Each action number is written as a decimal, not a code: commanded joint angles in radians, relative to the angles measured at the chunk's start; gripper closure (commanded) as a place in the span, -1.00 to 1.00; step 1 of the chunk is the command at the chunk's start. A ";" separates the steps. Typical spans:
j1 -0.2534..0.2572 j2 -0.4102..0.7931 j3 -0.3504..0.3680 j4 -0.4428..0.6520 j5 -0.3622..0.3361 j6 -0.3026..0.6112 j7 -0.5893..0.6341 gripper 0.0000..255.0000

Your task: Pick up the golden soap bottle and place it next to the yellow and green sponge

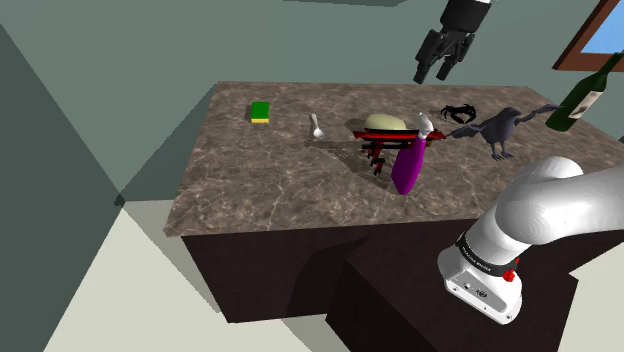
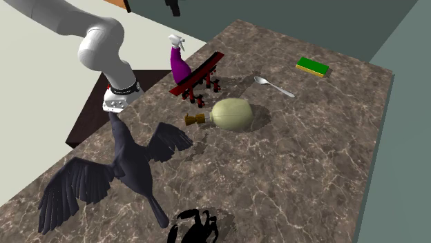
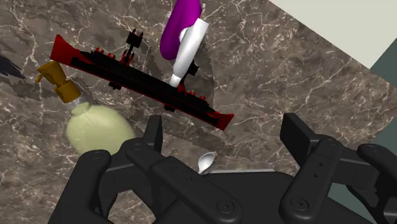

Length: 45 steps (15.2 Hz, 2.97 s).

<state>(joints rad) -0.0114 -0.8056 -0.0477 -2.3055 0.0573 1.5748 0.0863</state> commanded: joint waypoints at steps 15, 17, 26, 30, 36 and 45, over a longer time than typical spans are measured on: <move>-0.025 0.237 -0.201 -0.149 -0.198 0.306 -0.353 -1.00; -0.028 0.293 -0.230 -0.150 -0.221 0.356 -0.401 -1.00; -0.036 0.599 -0.348 -0.089 -0.274 0.579 -0.614 -1.00; -0.039 0.661 -0.365 -0.087 -0.271 0.637 -0.647 -1.00; -0.042 0.710 -0.376 -0.122 -0.262 0.719 -0.656 -1.00; -0.042 0.710 -0.376 -0.122 -0.262 0.719 -0.656 1.00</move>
<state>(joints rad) -0.0537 -0.0959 -0.4234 -2.4273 -0.2048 2.2939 -0.5697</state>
